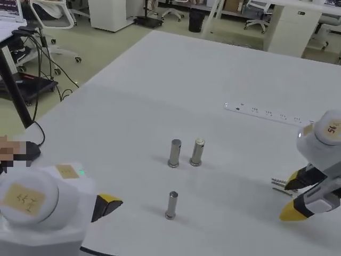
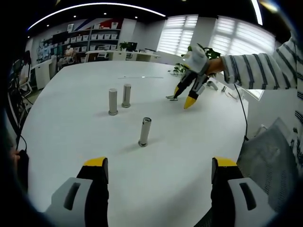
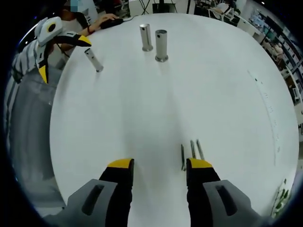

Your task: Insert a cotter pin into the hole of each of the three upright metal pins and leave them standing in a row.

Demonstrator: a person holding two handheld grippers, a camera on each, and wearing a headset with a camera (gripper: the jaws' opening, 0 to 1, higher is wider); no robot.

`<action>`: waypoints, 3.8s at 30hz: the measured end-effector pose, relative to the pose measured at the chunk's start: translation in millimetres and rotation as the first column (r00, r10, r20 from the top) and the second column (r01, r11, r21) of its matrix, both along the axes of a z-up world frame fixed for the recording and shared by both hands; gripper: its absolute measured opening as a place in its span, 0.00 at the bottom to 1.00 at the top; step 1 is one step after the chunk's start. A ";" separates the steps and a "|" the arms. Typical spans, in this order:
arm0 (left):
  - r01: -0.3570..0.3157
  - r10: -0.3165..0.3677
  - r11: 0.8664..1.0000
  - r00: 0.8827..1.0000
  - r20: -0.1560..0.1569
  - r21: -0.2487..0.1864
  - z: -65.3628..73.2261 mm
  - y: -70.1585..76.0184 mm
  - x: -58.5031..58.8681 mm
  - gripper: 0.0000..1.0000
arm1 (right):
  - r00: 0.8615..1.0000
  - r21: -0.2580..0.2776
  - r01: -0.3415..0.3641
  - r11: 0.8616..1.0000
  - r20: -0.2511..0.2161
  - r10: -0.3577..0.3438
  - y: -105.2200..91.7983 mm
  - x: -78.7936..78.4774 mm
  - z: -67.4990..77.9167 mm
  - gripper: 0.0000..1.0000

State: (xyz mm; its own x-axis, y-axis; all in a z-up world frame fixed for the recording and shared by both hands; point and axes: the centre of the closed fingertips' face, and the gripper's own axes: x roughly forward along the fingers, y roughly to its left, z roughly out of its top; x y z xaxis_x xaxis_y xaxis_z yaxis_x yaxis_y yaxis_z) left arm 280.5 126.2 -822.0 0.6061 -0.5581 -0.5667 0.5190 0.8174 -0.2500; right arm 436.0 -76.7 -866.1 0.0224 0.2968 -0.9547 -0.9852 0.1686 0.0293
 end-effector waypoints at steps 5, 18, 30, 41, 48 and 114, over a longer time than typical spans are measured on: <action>-0.004 0.004 1.000 1.000 0.002 -0.004 0.8 0.5 0.8 0.89 | 1.000 -0.020 -0.010 1.000 -0.006 0.010 -1.5 1.0 -1.3 0.44; -0.014 0.014 1.000 1.000 0.008 -0.003 2.7 2.6 1.8 0.87 | 1.000 -0.048 -0.008 0.999 0.020 0.009 -4.5 8.4 -3.6 0.31; -0.023 0.023 1.000 1.000 0.014 -0.002 3.6 3.7 2.6 0.86 | 0.999 -0.073 -0.027 0.997 0.018 0.028 -3.4 6.5 -4.3 0.29; -0.027 0.027 1.000 1.000 0.012 -0.004 3.5 2.7 2.7 0.87 | 0.999 -0.112 -0.020 0.994 0.032 0.024 -2.1 12.8 -5.8 0.13; -0.036 0.036 0.999 0.999 0.009 -0.007 3.6 3.8 2.8 0.86 | 0.996 -0.155 -0.020 0.988 0.086 0.034 -3.4 23.1 -8.4 0.04; 0.091 -0.090 0.996 0.986 0.139 -0.003 65.5 -5.5 41.8 0.73 | 0.929 0.002 -0.048 0.999 0.368 0.044 0.7 -41.1 67.8 0.01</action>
